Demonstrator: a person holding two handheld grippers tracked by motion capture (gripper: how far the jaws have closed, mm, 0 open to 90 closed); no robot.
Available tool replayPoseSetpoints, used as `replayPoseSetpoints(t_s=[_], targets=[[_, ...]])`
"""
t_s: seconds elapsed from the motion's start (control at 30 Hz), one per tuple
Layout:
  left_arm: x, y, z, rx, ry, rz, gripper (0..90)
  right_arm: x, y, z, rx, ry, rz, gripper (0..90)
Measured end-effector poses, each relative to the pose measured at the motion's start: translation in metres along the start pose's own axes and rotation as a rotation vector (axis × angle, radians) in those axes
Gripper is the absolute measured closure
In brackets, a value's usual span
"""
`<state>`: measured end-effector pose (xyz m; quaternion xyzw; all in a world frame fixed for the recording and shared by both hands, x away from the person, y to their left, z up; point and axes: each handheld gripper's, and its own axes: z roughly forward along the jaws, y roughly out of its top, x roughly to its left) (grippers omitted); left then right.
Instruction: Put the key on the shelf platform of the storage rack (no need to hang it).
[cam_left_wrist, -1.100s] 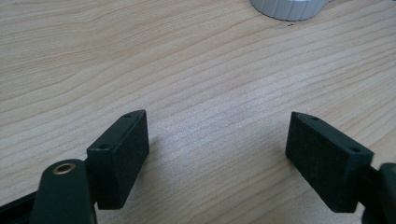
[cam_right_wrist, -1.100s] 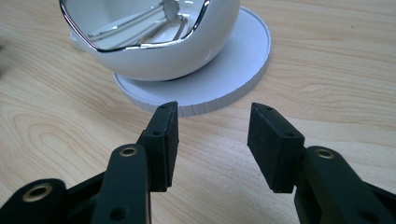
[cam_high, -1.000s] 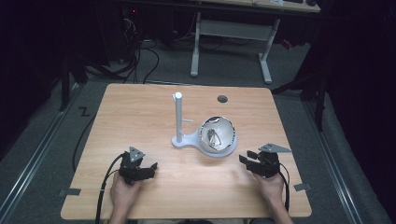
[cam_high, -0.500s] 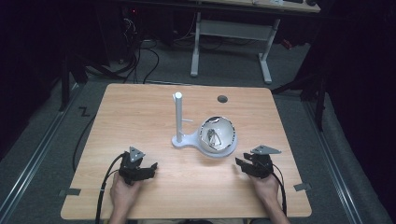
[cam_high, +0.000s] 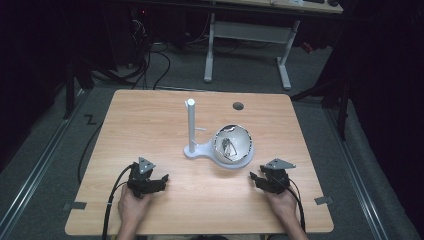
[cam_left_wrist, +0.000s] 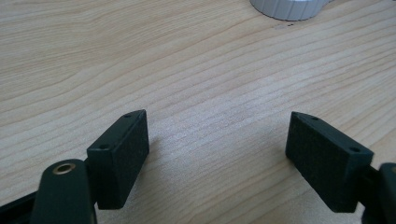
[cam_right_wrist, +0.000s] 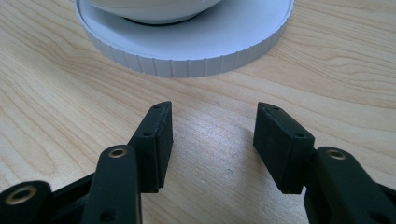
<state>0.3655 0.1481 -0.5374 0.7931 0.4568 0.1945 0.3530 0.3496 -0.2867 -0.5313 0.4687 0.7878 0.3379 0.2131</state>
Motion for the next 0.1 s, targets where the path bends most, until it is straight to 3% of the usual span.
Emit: replayPoseSetpoints(t_s=[0.1], targets=[[0.0, 0.0, 0.0, 0.0, 0.0, 0.0, 21.9, 0.0001, 0.0, 0.0, 0.0, 0.0, -0.001, 47.8]])
